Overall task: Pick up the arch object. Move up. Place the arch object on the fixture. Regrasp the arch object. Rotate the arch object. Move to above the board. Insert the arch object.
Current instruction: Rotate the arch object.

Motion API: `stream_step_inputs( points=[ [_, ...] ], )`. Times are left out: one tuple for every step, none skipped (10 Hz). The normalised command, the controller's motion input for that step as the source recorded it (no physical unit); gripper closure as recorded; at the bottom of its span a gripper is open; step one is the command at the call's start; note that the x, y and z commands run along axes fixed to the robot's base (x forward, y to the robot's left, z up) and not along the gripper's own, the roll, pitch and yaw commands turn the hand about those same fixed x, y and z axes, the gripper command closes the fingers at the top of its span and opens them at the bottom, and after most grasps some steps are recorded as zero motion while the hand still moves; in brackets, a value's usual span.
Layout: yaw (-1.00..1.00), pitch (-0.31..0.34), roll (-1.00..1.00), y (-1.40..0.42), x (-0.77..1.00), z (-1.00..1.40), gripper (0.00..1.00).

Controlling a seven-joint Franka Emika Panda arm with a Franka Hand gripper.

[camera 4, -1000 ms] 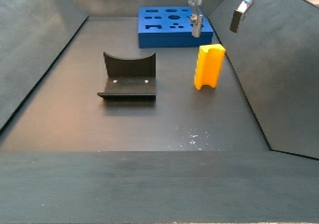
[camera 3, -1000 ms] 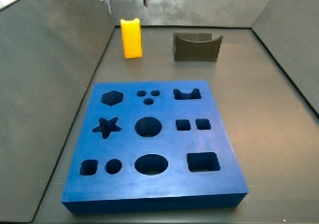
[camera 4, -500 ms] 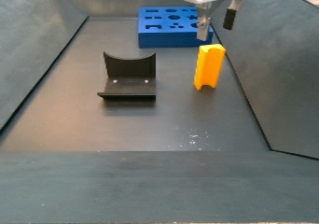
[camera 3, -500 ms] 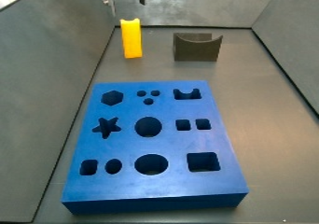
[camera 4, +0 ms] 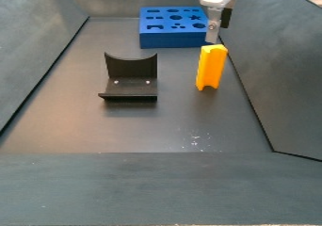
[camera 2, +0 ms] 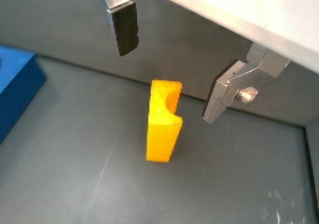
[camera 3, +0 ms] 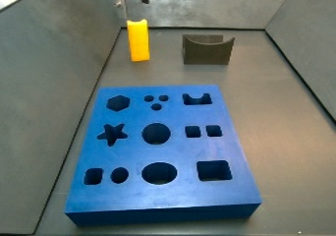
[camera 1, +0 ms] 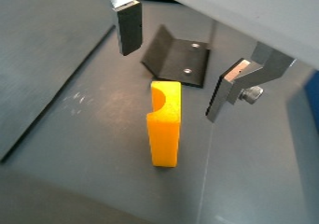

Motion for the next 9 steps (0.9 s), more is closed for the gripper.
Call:
stream_step_inputs(
  points=[
    [1.0,-0.005,0.0,0.0,0.04,-0.02,0.0],
    [1.0,-0.005,0.0,0.0,0.04,-0.02,0.0],
    [1.0,-0.005,0.0,0.0,0.04,-0.02,0.0],
    [1.0,-0.005,0.0,0.0,0.04,-0.02,0.0],
    [1.0,-0.005,0.0,0.0,0.04,-0.02,0.0],
    [1.0,-0.006,0.0,0.0,0.04,-0.02,0.0],
    [1.0,-0.006,0.0,0.0,0.04,-0.02,0.0],
    [1.0,-0.006,0.0,0.0,0.04,-0.02,0.0],
    [1.0,-0.006,0.0,0.0,0.04,-0.02,0.0]
  ],
)
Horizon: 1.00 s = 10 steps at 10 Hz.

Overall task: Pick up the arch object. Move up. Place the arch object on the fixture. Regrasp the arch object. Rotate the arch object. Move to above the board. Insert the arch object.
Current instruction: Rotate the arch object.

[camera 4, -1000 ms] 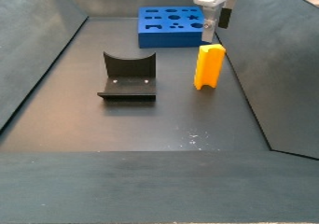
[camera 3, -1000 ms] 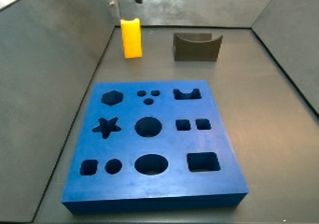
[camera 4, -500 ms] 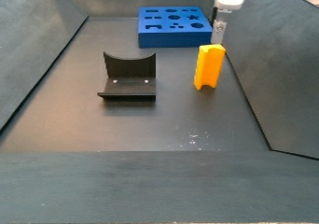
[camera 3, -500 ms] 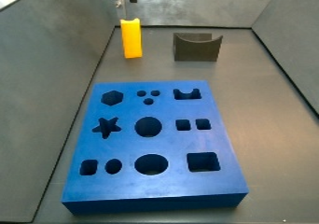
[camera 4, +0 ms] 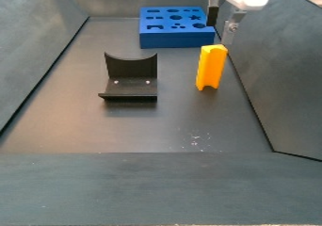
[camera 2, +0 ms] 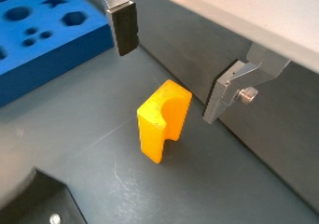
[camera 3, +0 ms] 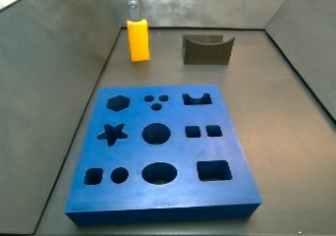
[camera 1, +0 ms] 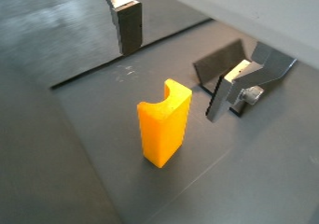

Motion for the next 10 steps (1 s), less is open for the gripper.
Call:
stream_step_inputs(
  points=[
    [1.0,-0.007,0.0,0.0,0.04,-0.02,0.0],
    [1.0,-0.007,0.0,0.0,0.04,-0.02,0.0],
    [1.0,-0.007,0.0,0.0,0.04,-0.02,0.0],
    [1.0,-0.008,0.0,0.0,0.04,-0.02,0.0],
    [1.0,-0.008,0.0,0.0,0.04,-0.02,0.0],
    [1.0,-0.009,0.0,0.0,0.04,-0.02,0.0],
    [1.0,-0.009,0.0,0.0,0.04,-0.02,0.0],
    [1.0,-0.01,0.0,0.0,0.04,-0.02,0.0],
    [1.0,-0.011,0.0,0.0,0.04,-0.02,0.0],
    [1.0,-0.011,0.0,0.0,0.04,-0.02,0.0]
  ],
)
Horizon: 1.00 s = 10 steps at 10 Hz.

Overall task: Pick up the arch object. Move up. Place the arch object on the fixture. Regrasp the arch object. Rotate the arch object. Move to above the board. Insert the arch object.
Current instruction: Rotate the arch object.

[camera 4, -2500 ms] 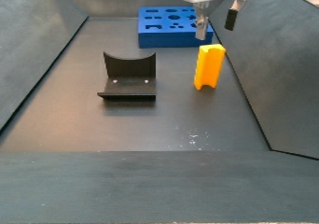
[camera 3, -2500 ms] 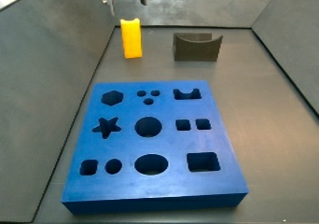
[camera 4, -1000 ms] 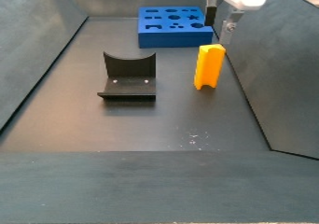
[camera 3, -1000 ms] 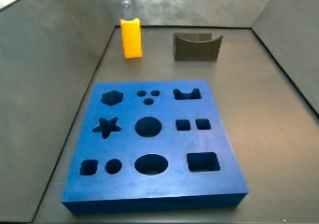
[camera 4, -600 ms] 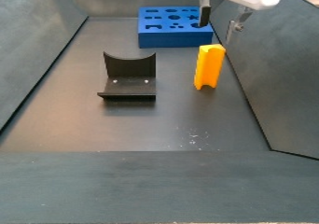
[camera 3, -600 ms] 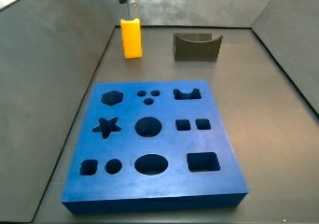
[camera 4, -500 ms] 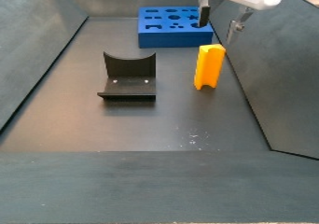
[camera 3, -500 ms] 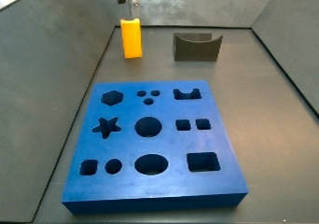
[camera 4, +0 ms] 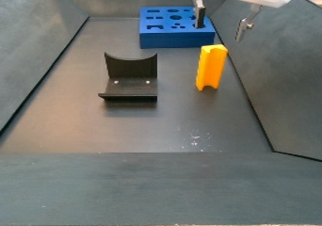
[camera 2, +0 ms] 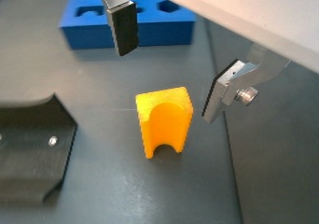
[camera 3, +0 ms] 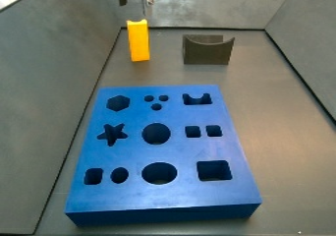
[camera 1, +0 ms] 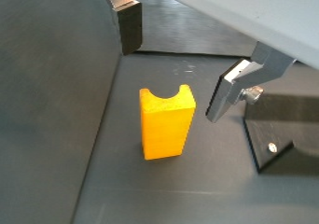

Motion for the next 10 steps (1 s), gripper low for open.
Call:
stream_step_inputs(
  points=[
    [1.0,-0.013,0.0,0.0,0.04,-0.02,0.0],
    [1.0,-0.014,0.0,0.0,0.04,-0.02,0.0],
    [1.0,-0.016,0.0,0.0,0.03,-0.02,0.0],
    [1.0,-0.018,0.0,0.0,0.03,-0.02,0.0],
    [1.0,-0.021,0.0,0.0,0.03,-0.02,0.0],
    [1.0,-0.023,0.0,0.0,0.03,-0.02,0.0],
    [1.0,-0.03,0.0,0.0,0.03,-0.02,0.0],
    [1.0,-0.037,0.0,0.0,0.03,-0.02,0.0],
    [0.75,-0.037,0.0,0.0,0.03,-0.02,0.0],
    [0.51,-0.036,0.0,0.0,0.03,-0.02,0.0]
  ],
)
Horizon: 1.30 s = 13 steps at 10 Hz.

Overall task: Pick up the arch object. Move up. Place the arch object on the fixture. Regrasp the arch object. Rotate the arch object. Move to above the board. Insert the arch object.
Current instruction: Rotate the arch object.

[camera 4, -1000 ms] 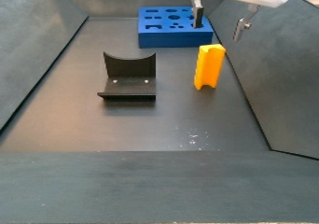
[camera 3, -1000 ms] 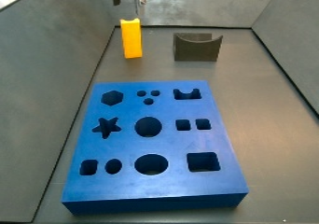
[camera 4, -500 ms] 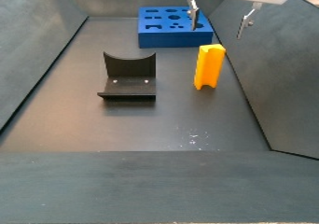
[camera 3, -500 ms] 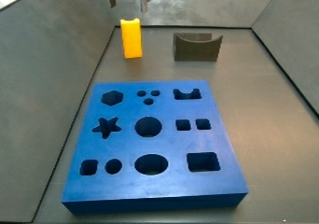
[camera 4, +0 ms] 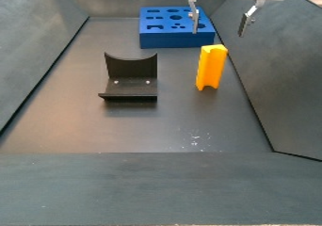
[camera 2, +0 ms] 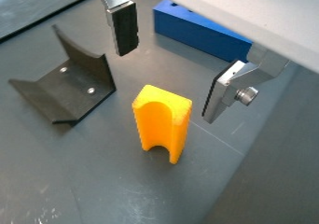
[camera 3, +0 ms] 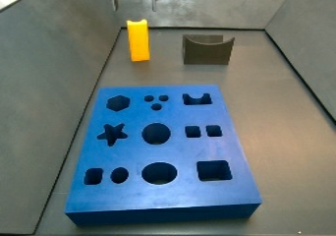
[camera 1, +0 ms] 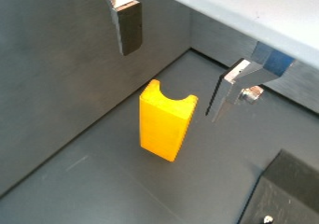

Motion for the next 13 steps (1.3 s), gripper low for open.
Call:
stream_step_inputs(
  points=[
    [0.28,-0.036,0.0,0.0,0.03,-0.02,0.0],
    [0.0,0.0,0.0,0.0,0.0,-1.0,0.0],
    [-0.05,-0.007,0.0,0.0,0.01,-1.0,0.0],
    [-0.05,-0.03,0.0,0.0,0.02,-1.0,0.0],
    [-0.04,-0.039,-0.01,0.0,0.02,-1.0,0.0],
    [-0.03,-0.043,-0.01,0.0,0.02,-1.0,0.0],
    [-0.03,-0.047,-0.02,0.0,0.02,-0.91,0.0],
    [-0.02,-0.049,-0.02,0.0,0.02,-0.81,0.0],
    [-0.02,-0.05,-0.03,0.0,0.02,-0.68,0.0],
    [-0.01,-0.05,-0.03,0.0,0.02,-0.58,0.0],
    [0.0,-0.048,-0.03,0.0,0.03,-0.46,0.0],
    [0.0,-0.046,-0.04,0.0,0.03,-0.37,0.0],
    [0.0,-0.047,-0.04,0.0,0.03,-0.31,0.0]
  ],
)
